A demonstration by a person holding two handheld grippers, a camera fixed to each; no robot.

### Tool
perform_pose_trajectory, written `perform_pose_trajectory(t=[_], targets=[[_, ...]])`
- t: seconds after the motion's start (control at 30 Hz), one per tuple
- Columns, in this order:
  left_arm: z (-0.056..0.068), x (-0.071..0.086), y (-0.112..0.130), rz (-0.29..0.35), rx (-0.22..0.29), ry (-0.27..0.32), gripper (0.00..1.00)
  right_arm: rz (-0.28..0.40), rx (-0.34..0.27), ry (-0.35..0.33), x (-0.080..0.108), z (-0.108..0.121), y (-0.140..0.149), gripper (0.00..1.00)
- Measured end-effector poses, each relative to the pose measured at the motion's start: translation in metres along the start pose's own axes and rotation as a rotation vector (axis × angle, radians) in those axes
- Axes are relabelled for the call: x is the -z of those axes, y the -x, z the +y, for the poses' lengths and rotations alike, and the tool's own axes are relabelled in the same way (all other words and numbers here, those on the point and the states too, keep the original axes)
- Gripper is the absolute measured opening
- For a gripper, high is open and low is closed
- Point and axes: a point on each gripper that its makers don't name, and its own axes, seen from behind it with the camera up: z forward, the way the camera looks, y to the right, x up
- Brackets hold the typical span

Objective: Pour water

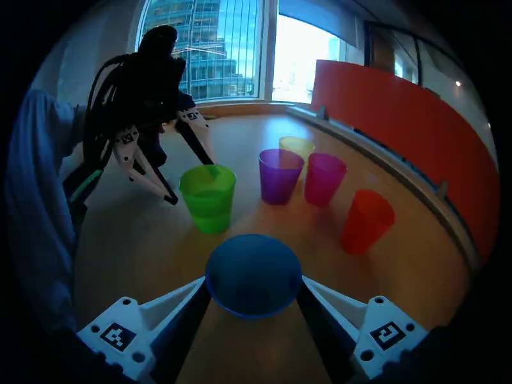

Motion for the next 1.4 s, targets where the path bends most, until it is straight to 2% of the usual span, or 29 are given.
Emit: perform_pose_trajectory(t=[0.1,0.23,0.5,0.7,1.03,1.4], targets=[[0.001,0.001,0.0,0.0,0.0,-0.001,0.97,0.0,-0.005,0.008,0.0,0.001,0.001,0.92],[0.003,0.004,0.0,0.001,-0.003,-0.004,0.97,-0.003,-0.01,0.019,0.002,0.002,0.003,1.0],[0.003,0.016,0.003,0.014,0.008,-0.036,0.97,0.007,-0.025,0.032,0.017,-0.005,0.007,1.0],[0.003,0.028,0.0,0.056,0.028,-0.08,0.97,0.013,-0.053,0.066,0.033,-0.006,0.015,1.0],[-0.005,0.052,-0.006,0.144,0.069,-0.188,0.97,0.068,-0.13,0.175,0.068,-0.002,0.022,1.0],[-0.032,0.082,-0.005,0.274,0.178,-0.38,0.97,0.194,-0.247,0.358,0.104,0.021,0.013,1.0]])
